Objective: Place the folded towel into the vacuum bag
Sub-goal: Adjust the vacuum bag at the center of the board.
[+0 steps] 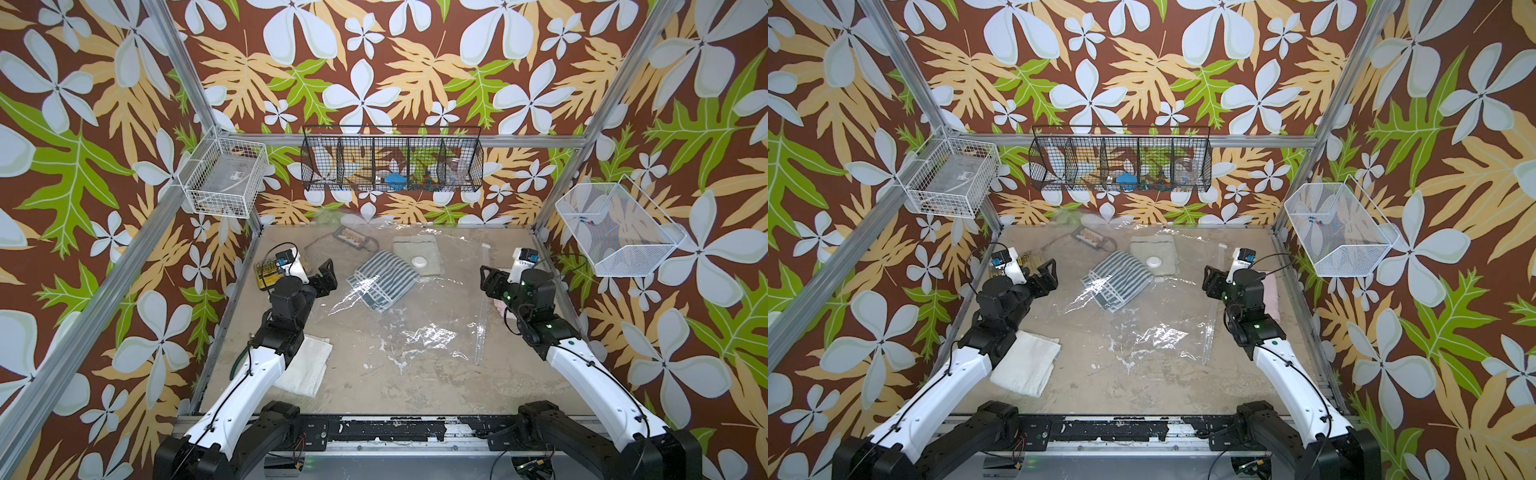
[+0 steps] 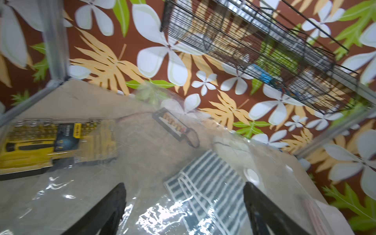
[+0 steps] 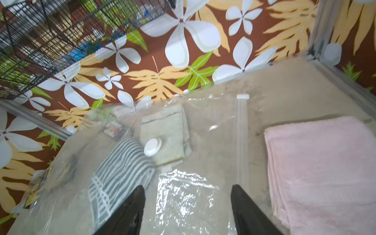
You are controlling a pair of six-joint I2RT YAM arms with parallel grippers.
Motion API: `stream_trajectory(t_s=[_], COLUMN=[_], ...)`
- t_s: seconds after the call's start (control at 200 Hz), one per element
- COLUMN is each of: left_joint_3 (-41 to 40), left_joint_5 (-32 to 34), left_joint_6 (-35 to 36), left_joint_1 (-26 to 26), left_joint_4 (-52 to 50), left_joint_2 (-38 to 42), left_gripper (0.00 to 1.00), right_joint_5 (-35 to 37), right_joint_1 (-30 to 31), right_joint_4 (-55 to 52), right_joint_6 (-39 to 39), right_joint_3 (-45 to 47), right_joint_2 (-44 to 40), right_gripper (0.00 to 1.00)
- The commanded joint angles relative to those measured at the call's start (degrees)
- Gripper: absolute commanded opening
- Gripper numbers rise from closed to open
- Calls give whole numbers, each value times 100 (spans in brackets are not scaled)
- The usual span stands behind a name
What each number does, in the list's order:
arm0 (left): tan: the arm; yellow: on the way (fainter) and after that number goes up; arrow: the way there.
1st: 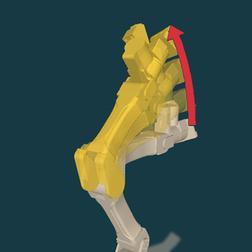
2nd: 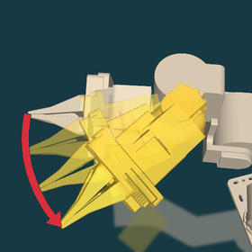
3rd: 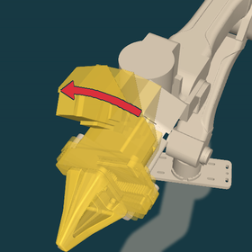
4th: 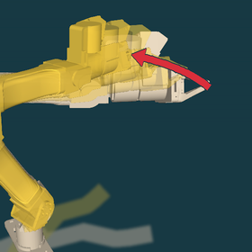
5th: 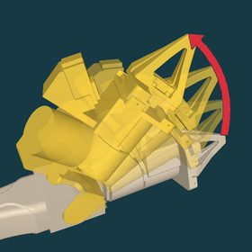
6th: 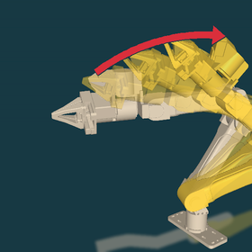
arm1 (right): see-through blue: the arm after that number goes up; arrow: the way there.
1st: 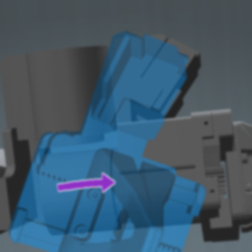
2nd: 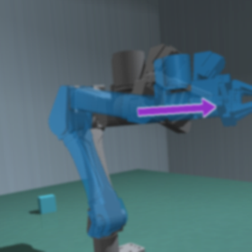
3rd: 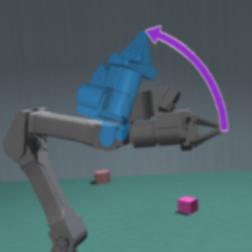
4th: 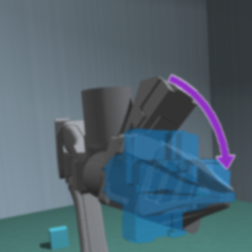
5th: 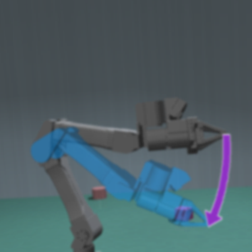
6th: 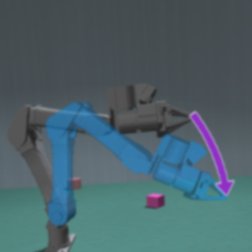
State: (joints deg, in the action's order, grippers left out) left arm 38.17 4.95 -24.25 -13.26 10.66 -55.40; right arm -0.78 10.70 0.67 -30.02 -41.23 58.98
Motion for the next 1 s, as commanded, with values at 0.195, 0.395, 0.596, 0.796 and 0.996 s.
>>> stream_trajectory(t_s=[0.195, 0.395, 0.596, 0.796, 0.996], left_joint_3=[515, 337, 360, 278, 56], left_joint_5=[-1101, -746, -187, -1, 41], left_joint_6=[-300, -712, -1071, -1394, -1770], left_joint_1=[-156, -834, -1935, -2533, -3094], left_joint_4=[-1551, -1878, -1963, -2105, -2244], left_joint_2=[-179, -274, -617, -797, -697], left_gripper=[77, 76, 77, 77, 78], right_joint_5=[-647, -590, -435, -242, -415], right_joint_1=[240, 239, 239, 130, 97], right_joint_4=[-1290, -1952, -2167, -2523, -2313], right_joint_6=[-198, 151, 385, 373, 223], right_joint_3=[-41, -232, -173, -113, -3], right_joint_2=[233, 571, 748, 741, 1044], right_gripper=[68, 71, 76, 82, 83])
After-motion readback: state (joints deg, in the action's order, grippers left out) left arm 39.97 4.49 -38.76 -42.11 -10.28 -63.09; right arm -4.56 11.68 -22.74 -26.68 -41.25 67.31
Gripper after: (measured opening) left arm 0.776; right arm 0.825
